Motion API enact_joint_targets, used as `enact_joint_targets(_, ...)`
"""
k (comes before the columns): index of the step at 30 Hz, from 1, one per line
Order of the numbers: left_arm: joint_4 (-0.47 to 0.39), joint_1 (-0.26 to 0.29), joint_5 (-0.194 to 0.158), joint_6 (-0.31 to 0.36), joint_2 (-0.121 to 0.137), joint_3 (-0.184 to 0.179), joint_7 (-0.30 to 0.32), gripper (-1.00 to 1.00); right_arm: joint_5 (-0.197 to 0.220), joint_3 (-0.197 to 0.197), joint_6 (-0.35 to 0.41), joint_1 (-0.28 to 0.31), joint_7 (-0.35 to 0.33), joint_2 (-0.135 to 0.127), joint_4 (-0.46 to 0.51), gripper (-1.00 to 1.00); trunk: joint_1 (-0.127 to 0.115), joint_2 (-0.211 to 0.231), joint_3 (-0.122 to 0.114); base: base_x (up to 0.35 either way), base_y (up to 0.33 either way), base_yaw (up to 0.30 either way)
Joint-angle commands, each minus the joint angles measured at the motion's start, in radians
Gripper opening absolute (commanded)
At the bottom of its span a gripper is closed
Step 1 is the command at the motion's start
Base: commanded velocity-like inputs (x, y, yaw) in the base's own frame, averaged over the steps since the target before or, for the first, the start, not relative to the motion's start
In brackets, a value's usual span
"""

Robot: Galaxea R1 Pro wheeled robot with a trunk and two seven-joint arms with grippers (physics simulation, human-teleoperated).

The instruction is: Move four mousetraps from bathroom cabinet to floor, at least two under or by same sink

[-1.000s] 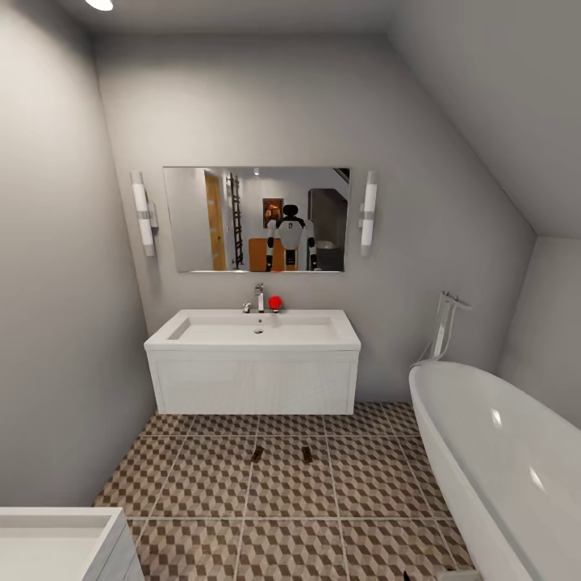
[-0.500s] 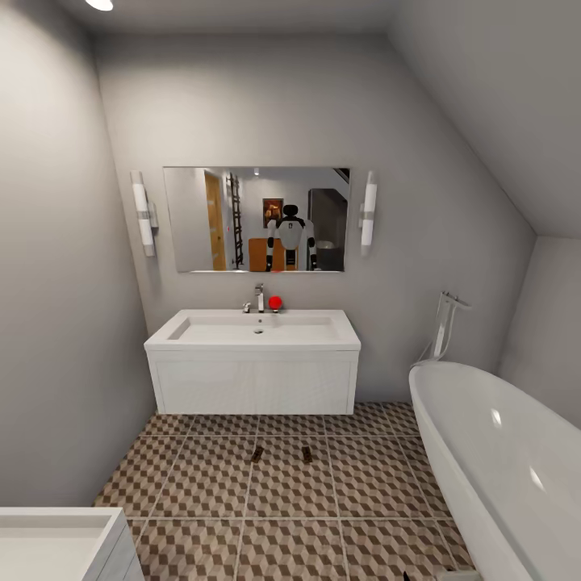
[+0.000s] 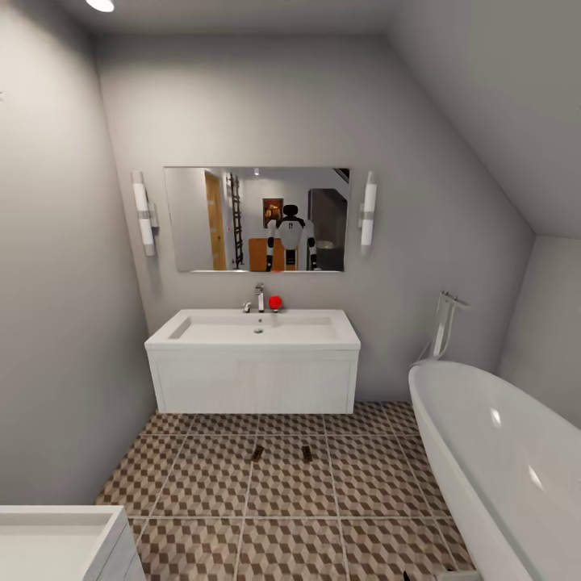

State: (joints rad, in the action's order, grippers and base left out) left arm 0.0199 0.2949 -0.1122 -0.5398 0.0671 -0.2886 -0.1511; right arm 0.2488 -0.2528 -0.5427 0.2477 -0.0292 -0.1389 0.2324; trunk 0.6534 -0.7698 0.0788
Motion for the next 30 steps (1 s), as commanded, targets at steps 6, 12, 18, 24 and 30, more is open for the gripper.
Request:
enact_joint_targets(6, 0.005, 0.001, -0.01, -0.005, -0.001, -0.009, -0.001, 1.0, 0.01, -0.007, -0.003, 0.001, -0.003, -0.001, -0.001, 1.0, 0.0, -0.001, 0.002, -0.262, 0.0, 0.0)
enact_joint_targets(12, 0.009, 0.001, -0.01, -0.005, -0.001, -0.009, 0.0, 1.0, 0.01, -0.007, -0.003, 0.001, -0.003, 0.0, -0.001, 1.0, 0.0, -0.001, 0.002, -0.32, 0.0, 0.0)
enact_joint_targets(18, 0.01, 0.001, -0.009, -0.005, -0.001, -0.009, 0.001, 1.0, 0.01, -0.008, -0.003, 0.001, -0.003, 0.0, -0.001, 1.0, 0.0, -0.001, 0.002, -0.333, 0.0, 0.0)
enact_joint_targets(24, 0.011, 0.001, -0.009, -0.005, -0.001, -0.009, 0.001, 1.0, 0.01, -0.008, -0.003, 0.001, -0.003, -0.001, -0.001, 1.0, 0.0, -0.001, 0.002, -0.335, 0.0, 0.0)
enact_joint_targets(30, 0.011, 0.001, -0.009, -0.005, -0.001, -0.009, 0.001, 1.0, 0.01, -0.007, -0.004, 0.001, -0.003, -0.001, -0.001, 1.0, 0.0, -0.001, 0.002, -0.335, 0.0, 0.0)
